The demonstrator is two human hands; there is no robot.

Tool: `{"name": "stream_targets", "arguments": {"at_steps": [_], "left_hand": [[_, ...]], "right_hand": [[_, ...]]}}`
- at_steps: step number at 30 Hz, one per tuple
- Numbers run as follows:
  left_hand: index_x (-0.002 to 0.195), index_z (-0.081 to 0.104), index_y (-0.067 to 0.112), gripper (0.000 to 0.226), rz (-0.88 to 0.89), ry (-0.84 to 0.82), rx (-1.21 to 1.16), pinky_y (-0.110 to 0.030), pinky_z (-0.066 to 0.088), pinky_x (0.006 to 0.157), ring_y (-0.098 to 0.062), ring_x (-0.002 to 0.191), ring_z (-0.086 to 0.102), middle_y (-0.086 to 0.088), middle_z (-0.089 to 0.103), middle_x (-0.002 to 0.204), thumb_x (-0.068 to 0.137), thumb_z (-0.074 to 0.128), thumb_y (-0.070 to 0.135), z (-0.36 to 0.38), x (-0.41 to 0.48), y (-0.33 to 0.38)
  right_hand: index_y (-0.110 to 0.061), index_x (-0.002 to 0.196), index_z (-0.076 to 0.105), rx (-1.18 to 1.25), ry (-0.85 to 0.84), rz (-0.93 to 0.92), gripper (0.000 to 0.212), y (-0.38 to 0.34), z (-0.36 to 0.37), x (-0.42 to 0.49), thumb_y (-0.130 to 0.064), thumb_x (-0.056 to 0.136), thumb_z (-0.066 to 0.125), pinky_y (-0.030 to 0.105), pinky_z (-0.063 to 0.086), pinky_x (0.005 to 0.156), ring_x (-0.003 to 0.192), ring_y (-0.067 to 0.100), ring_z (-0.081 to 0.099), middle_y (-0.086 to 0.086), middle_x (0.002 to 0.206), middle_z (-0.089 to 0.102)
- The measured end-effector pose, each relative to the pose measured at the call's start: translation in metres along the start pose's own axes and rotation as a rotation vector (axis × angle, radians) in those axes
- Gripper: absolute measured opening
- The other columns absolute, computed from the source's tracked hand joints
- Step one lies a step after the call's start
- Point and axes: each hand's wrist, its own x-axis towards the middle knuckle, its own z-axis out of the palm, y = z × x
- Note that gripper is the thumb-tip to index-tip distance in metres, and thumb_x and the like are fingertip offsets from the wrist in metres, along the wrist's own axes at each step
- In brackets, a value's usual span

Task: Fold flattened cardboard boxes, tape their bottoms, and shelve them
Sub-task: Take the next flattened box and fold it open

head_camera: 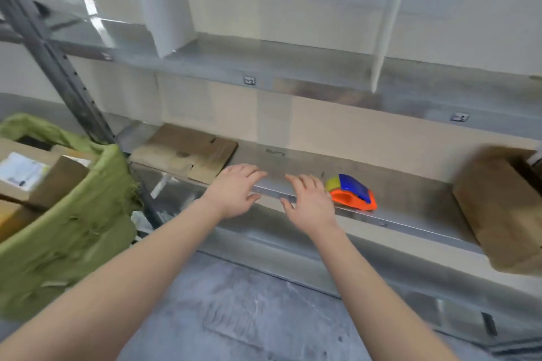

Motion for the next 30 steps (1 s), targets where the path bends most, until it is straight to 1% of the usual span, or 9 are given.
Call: {"name": "stream_targets", "arguments": {"at_steps": [7, 10, 15, 18, 20, 23, 26, 28, 30], "left_hand": [[0.146, 0.035, 0.025, 0.056, -0.12, -0.045, 0.006, -0.035, 0.027, 0.11, -0.021, 0.138, 0.032, 0.0, 0.038, 0.15, 0.095, 0.049, 0.042, -0.004, -0.029, -0.16], [0.146, 0.035, 0.026, 0.055, -0.163, -0.047, -0.002, -0.033, 0.026, 0.11, -0.018, 0.138, 0.033, 0.003, 0.038, 0.15, 0.096, 0.048, 0.041, 0.0, -0.027, -0.221], [0.146, 0.036, 0.027, 0.054, -0.224, -0.076, -0.002, -0.034, 0.027, 0.112, -0.019, 0.136, 0.036, 0.002, 0.04, 0.148, 0.095, 0.049, 0.041, 0.016, -0.007, -0.313], [0.145, 0.037, 0.024, 0.054, -0.269, -0.106, -0.041, -0.034, 0.028, 0.112, -0.02, 0.136, 0.037, 0.0, 0.042, 0.148, 0.095, 0.049, 0.04, 0.03, 0.008, -0.362], [0.146, 0.036, 0.022, 0.055, -0.308, -0.138, -0.078, -0.034, 0.027, 0.113, -0.021, 0.137, 0.035, -0.002, 0.041, 0.148, 0.096, 0.049, 0.041, 0.04, 0.019, -0.39], [0.149, 0.03, 0.022, 0.061, -0.382, -0.232, -0.127, -0.036, 0.024, 0.116, -0.023, 0.141, 0.029, -0.003, 0.033, 0.153, 0.096, 0.048, 0.046, 0.055, 0.033, -0.426], [0.152, 0.02, 0.026, 0.072, -0.464, -0.377, -0.22, -0.039, 0.019, 0.118, -0.025, 0.144, 0.02, -0.003, 0.022, 0.158, 0.092, 0.049, 0.055, 0.074, 0.04, -0.46], [0.152, 0.017, 0.028, 0.08, -0.49, -0.435, -0.25, -0.04, 0.017, 0.119, -0.027, 0.145, 0.018, -0.003, 0.019, 0.159, 0.088, 0.05, 0.061, 0.082, 0.047, -0.477], [0.153, 0.015, 0.027, 0.082, -0.51, -0.469, -0.291, -0.04, 0.019, 0.118, -0.031, 0.144, 0.019, -0.005, 0.018, 0.159, 0.088, 0.054, 0.059, 0.088, 0.056, -0.49]], "right_hand": [[-0.033, 0.146, 0.032, 0.135, -0.031, -0.023, 0.057, -0.128, 0.049, 0.077, -0.051, 0.094, 0.046, 0.042, 0.034, 0.108, 0.142, 0.023, 0.025, -0.003, 0.149, 0.038], [-0.033, 0.146, 0.032, 0.133, -0.061, -0.04, 0.057, -0.16, 0.07, 0.114, -0.05, 0.094, 0.046, 0.041, 0.035, 0.107, 0.141, 0.023, 0.025, -0.002, 0.149, 0.037], [-0.035, 0.147, 0.031, 0.151, -0.113, -0.009, 0.058, -0.185, 0.108, 0.186, -0.051, 0.093, 0.047, 0.041, 0.038, 0.104, 0.138, 0.023, 0.03, -0.001, 0.149, 0.038], [-0.036, 0.147, 0.029, 0.152, -0.179, 0.064, 0.059, -0.19, 0.131, 0.223, -0.053, 0.093, 0.046, 0.042, 0.039, 0.104, 0.136, 0.027, 0.034, 0.001, 0.151, 0.036], [-0.037, 0.147, 0.028, 0.162, -0.229, 0.129, 0.06, -0.19, 0.147, 0.242, -0.054, 0.093, 0.046, 0.045, 0.04, 0.104, 0.137, 0.029, 0.033, 0.002, 0.152, 0.035], [-0.038, 0.147, 0.028, 0.242, -0.295, 0.268, 0.061, -0.184, 0.167, 0.261, -0.054, 0.092, 0.048, 0.047, 0.04, 0.105, 0.135, 0.034, 0.033, 0.005, 0.15, 0.035], [-0.037, 0.147, 0.027, 0.325, -0.324, 0.41, 0.067, -0.181, 0.182, 0.268, -0.058, 0.089, 0.052, 0.046, 0.038, 0.107, 0.133, 0.038, 0.037, 0.008, 0.149, 0.035], [-0.038, 0.146, 0.027, 0.324, -0.327, 0.478, 0.072, -0.18, 0.189, 0.273, -0.063, 0.085, 0.056, 0.046, 0.042, 0.104, 0.128, 0.038, 0.043, 0.008, 0.146, 0.039], [-0.037, 0.145, 0.03, 0.318, -0.299, 0.542, 0.078, -0.183, 0.196, 0.275, -0.063, 0.08, 0.062, 0.045, 0.042, 0.102, 0.127, 0.036, 0.045, 0.007, 0.144, 0.044]]}}
